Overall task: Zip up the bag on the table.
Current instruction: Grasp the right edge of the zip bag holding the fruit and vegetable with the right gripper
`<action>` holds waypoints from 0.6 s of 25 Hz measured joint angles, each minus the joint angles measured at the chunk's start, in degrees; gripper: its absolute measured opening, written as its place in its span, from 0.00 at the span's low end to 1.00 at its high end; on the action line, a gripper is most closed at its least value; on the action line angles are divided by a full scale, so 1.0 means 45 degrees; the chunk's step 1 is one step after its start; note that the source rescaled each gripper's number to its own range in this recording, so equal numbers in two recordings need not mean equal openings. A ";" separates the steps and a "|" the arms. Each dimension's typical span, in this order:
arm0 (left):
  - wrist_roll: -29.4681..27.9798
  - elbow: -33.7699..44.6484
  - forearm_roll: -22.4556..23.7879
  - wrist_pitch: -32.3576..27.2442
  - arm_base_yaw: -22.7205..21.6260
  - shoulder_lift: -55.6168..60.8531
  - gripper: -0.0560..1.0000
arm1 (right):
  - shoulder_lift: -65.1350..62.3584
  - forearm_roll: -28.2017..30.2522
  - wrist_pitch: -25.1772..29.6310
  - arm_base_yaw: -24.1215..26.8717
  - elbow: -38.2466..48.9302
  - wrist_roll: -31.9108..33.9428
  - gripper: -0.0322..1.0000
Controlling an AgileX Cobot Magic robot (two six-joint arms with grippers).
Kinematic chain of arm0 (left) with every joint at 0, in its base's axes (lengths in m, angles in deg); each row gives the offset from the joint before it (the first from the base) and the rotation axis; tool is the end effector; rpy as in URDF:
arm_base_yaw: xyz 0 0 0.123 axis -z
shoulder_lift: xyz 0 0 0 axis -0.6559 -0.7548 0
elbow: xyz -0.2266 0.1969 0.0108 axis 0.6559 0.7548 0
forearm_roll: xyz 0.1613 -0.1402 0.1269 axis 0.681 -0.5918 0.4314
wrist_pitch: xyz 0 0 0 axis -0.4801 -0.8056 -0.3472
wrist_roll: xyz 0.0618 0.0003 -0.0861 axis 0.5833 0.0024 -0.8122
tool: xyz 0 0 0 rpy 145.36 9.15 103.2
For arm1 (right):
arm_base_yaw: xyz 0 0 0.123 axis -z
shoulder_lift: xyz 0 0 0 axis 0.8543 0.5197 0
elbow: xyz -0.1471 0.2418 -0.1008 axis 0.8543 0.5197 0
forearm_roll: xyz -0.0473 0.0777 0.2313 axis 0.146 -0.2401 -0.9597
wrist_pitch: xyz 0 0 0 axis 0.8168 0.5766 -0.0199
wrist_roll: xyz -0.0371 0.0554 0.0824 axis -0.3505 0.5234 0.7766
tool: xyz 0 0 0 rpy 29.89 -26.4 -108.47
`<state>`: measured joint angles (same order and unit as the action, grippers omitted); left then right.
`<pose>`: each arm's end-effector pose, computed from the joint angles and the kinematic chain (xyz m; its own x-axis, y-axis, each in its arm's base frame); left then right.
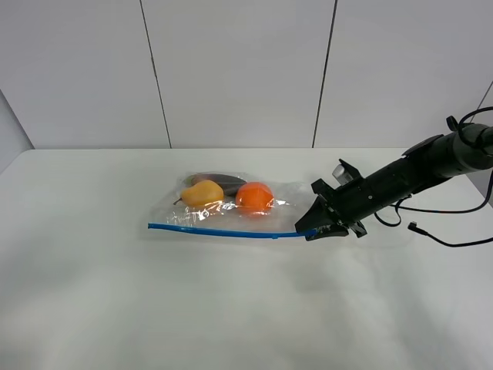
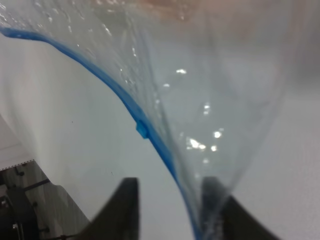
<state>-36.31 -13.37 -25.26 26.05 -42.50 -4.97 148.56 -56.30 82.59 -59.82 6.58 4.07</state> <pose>-0.0111 -0.0046 0.2678 -0.4595 -0.0107 -0.8881 0.0101 0.9998 -0.0172 0.3679 0.0870 0.1151 -0.9988 -0.0358 -0.0322 -0.0478 0.6587 0.7509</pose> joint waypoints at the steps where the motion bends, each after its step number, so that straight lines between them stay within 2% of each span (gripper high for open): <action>1: 0.0000 0.0000 0.0000 0.0000 0.0000 0.0000 1.00 | 0.0000 0.0000 0.0000 0.0000 0.0000 0.0000 0.29; 4: 0.0000 0.0000 0.0000 0.0000 0.0000 0.0000 1.00 | 0.0000 0.0000 0.0000 0.0000 0.0000 0.0000 0.23; 11: 0.0000 0.0000 0.0000 0.0000 0.0000 0.0000 1.00 | 0.0000 0.0000 0.0025 0.0000 0.0000 0.0000 0.21; 15: 0.0000 0.0000 0.0000 0.0000 0.0000 0.0000 1.00 | 0.0000 0.0091 0.0025 0.0000 0.0000 0.0000 0.05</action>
<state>-36.31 -13.37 -25.26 26.05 -42.50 -4.97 148.56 -55.88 82.70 -59.82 6.58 4.07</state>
